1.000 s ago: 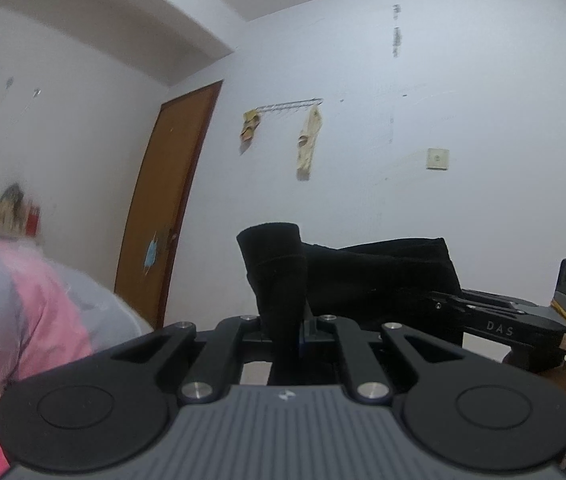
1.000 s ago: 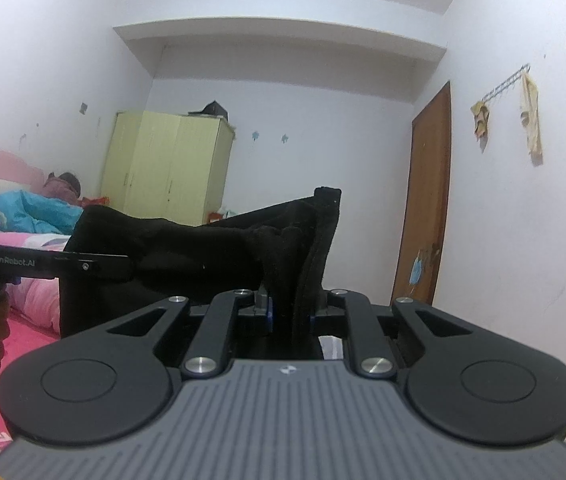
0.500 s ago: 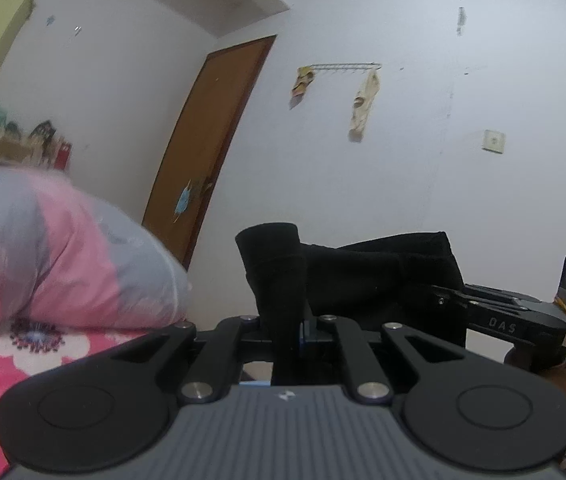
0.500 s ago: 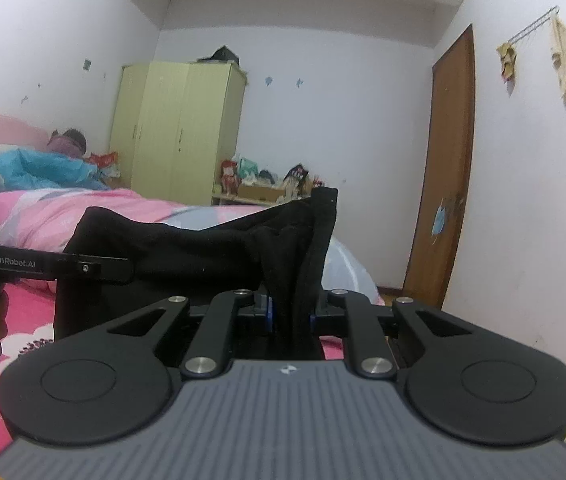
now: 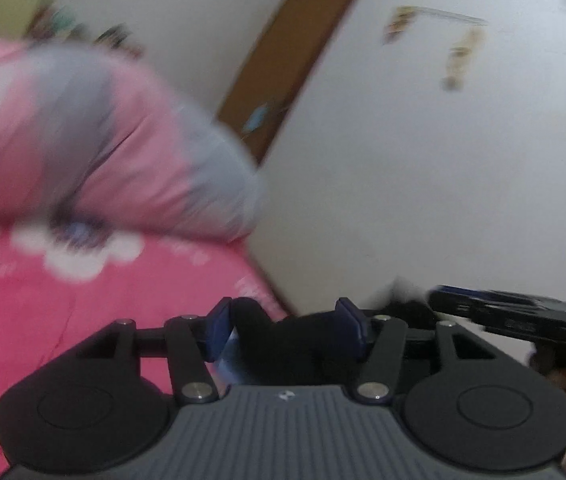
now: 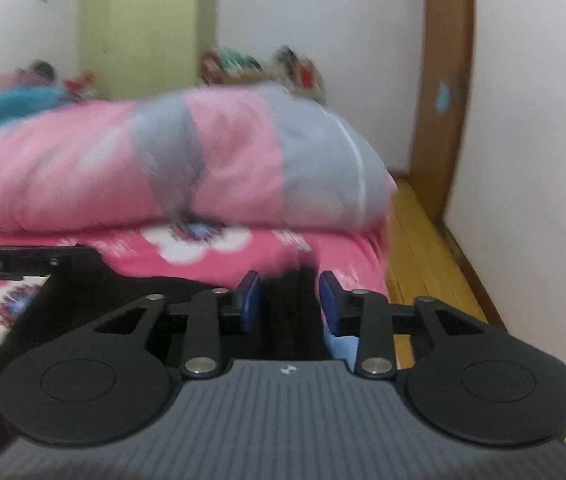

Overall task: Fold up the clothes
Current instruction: 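Lower the held shirt and open both grippers to release it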

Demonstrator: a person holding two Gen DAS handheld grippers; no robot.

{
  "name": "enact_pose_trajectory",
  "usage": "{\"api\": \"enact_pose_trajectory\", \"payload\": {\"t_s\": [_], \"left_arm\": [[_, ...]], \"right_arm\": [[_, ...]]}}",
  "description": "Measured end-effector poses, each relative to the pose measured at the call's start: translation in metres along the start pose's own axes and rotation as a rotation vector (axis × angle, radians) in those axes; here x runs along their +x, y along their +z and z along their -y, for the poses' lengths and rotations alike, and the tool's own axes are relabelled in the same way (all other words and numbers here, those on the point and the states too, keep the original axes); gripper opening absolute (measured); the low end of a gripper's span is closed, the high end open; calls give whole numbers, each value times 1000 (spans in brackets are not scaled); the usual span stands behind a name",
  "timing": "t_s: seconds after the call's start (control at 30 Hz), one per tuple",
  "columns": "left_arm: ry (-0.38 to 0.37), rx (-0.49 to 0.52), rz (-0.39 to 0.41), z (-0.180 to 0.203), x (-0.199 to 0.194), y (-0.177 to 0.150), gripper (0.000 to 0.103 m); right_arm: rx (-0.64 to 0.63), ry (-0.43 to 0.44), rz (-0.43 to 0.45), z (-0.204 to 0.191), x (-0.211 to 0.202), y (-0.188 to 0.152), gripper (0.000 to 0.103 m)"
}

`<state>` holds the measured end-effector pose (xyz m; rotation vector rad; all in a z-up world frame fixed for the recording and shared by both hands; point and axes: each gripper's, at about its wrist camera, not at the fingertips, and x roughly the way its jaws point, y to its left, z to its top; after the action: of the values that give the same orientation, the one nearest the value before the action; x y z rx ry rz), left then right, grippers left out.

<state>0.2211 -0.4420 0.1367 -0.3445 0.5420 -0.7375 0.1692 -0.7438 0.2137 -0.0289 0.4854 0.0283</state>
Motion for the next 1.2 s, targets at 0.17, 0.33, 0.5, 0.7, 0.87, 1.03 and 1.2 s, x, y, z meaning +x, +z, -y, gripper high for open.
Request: {"api": "enact_pose_trajectory", "payload": {"t_s": [0.17,0.33,0.5,0.7,0.87,1.03,1.2], "left_arm": [[70,18,165,-11,-32,3,62],[-37,159,185,33,-54,5,60],[-31,295,-13,69,-14,-5,61],[121,139,-127,11,23,-10,63],[157,103,-60,-6,15,5,59],[153,260,22,26,3,1,61],[222,288,-133,26,28,-10,62]], "right_arm": [[71,-30,96,10,-26,2,45],[-9,93,88,0,-43,8,20],[-96,129,-143,-22,4,3,10],[36,41,-275,8,50,-11,4],[98,-111,-260,20,50,-5,7],[87,66,-170,5,36,5,7],[98,-50,-325,8,71,-5,4]]}}
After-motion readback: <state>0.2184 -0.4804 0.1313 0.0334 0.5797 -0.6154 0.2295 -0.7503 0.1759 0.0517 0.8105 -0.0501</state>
